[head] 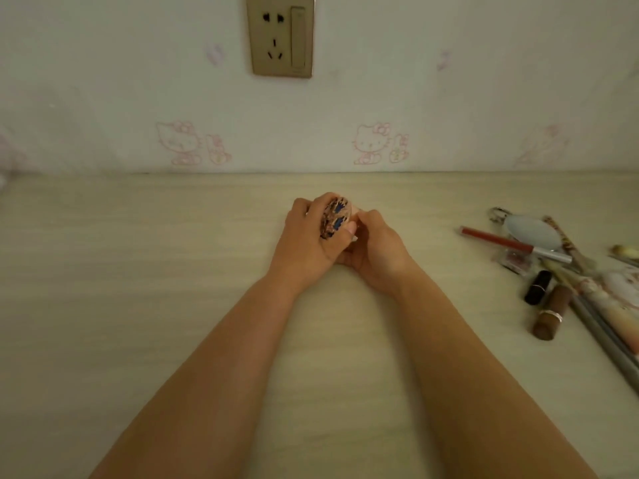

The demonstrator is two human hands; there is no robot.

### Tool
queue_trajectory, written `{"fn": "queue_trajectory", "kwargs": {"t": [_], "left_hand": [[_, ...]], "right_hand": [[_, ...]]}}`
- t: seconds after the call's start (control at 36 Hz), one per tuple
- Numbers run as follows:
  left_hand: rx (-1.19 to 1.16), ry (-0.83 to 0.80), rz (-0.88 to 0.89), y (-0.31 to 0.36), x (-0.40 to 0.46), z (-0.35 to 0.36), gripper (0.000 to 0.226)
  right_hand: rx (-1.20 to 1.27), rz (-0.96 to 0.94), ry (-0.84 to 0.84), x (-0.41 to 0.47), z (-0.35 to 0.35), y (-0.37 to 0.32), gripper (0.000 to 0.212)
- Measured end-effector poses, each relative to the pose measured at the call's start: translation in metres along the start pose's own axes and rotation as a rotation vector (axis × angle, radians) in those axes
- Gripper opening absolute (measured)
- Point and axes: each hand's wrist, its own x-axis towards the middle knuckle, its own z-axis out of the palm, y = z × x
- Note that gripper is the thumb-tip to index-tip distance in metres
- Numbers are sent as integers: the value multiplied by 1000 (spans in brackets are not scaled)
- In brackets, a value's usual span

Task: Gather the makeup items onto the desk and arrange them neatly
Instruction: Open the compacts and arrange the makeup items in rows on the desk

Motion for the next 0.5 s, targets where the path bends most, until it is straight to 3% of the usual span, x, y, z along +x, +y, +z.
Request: {"fn": "queue_trajectory", "kwargs": {"t": [0.17, 0.31, 0.5], "left_hand": [[-44, 1, 12, -4, 5, 1, 57], [-71, -35, 56, -5, 5, -1, 73], [-155, -64, 103, -6, 6, 1, 60]], "right_hand": [[-29, -9, -47, 4, -3, -3, 44], [-16, -22, -45, 3, -4, -4, 43], [34, -106, -12, 0, -2, -3, 27]]}}
